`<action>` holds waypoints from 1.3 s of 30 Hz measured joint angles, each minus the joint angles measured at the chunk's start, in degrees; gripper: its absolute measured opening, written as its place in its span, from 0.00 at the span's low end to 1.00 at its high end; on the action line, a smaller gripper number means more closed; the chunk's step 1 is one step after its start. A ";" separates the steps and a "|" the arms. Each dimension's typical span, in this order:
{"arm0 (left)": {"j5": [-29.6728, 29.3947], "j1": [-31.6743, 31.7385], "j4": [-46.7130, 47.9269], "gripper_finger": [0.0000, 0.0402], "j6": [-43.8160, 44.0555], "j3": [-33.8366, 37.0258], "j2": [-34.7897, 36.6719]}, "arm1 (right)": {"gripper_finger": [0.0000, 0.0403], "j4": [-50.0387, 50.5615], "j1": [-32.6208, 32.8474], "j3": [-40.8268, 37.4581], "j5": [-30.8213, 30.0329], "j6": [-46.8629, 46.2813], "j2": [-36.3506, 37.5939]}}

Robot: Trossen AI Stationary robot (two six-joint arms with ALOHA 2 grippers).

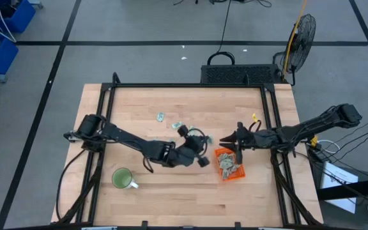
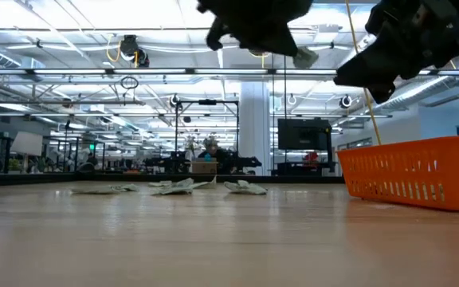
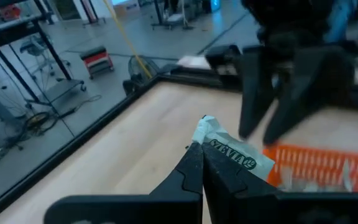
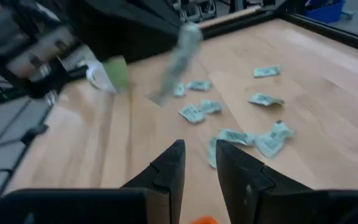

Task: Pick and place Stevia / Truvia into bins
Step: Put the stevia packet into the orange basket

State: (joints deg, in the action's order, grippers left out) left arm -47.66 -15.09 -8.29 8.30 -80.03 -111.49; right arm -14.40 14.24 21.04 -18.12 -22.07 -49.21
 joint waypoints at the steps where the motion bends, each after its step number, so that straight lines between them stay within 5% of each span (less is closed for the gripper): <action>1: 0.09 0.34 -1.36 0.01 -0.55 0.00 -0.65 | 0.21 -0.59 0.00 0.00 -0.02 -0.19 -0.01; 18: -1.40 2.18 -8.25 0.02 -4.23 0.11 -5.37 | 0.21 -6.68 -0.04 -1.32 -7.45 -12.34 -1.55; 34: -0.35 2.79 -9.91 0.01 -5.61 0.11 -5.37 | 0.21 -17.76 -3.45 -1.66 -7.34 -9.49 -13.17; 39: -0.16 2.79 -9.80 0.03 -5.60 0.11 -5.37 | 0.14 -18.61 -5.22 -1.66 -3.80 -5.57 -14.53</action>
State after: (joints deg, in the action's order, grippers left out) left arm -47.82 -12.29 -18.09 2.70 -79.92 -116.86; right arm -33.01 9.02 19.38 -21.91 -27.65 -63.75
